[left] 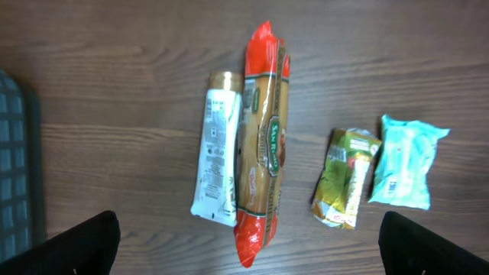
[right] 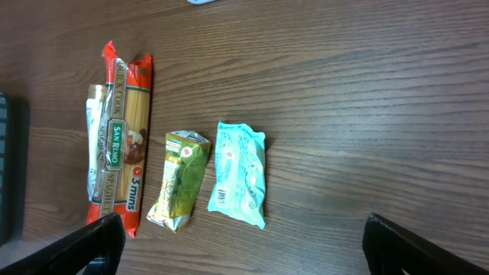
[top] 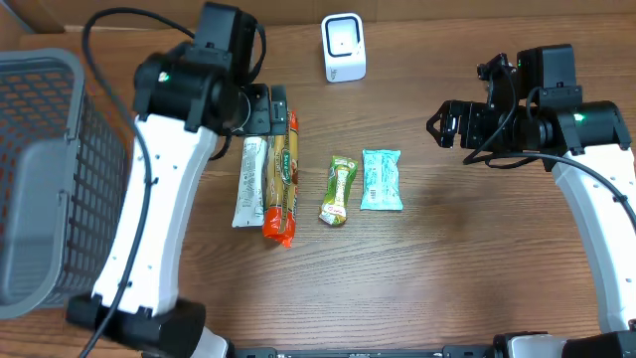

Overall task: Scan the item barcode
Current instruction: 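Raise the left gripper and retract it toward the basket side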

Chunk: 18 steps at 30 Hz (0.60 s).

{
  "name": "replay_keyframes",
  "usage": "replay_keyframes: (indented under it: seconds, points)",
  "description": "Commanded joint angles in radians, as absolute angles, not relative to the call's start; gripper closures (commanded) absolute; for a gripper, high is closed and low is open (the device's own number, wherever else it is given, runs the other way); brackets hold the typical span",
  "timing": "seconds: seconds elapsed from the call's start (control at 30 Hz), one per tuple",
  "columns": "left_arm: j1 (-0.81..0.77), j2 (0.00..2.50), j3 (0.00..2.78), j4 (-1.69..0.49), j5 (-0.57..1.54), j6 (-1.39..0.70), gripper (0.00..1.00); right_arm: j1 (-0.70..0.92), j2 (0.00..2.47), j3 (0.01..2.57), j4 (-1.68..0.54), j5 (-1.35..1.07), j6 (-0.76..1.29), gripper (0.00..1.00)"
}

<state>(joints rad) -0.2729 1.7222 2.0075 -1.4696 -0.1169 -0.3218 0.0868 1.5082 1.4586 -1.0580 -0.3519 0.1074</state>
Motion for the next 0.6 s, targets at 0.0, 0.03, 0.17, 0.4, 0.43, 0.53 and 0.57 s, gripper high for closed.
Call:
replay_keyframes:
  seconds: [0.0, 0.03, 0.17, 0.4, 0.43, 0.53, 0.57]
  points:
    - [-0.273, 1.756, 1.999, -1.462, -0.111, -0.366, 0.00, 0.093, 1.501, 1.486, -1.049, -0.361, 0.096, 0.00]
    - [-0.273, 1.756, 1.999, -1.450, -0.111, -0.368, 0.00, 0.093, 1.501, 1.486, -1.049, -0.360, 0.096, 0.00]
    - [-0.273, 1.756, 1.999, -1.450, -0.109, -0.390, 0.00, 0.093, 1.501, 1.486, -1.046, -0.361, 0.096, 0.00]
    - [-0.261, 1.737, 2.000, -1.455, -0.065, -0.388, 0.00, 0.093, 1.501, 1.486, -1.046, -0.360, 0.096, 0.00]
    - [-0.260, 1.730, 2.000, -1.456, -0.066, -0.382, 0.00, 0.093, 1.501, 1.486, -1.046, -0.361, 0.096, 0.00]
    - [-0.259, 1.707, 2.000, -1.456, -0.065, -0.361, 0.00, 0.093, 1.501, 1.486, -1.046, -0.361, 0.096, 0.00]
    - [-0.259, 1.694, 2.000, -1.456, -0.066, -0.359, 0.00, 0.093, 1.501, 1.486, -1.046, -0.361, 0.096, 0.00]
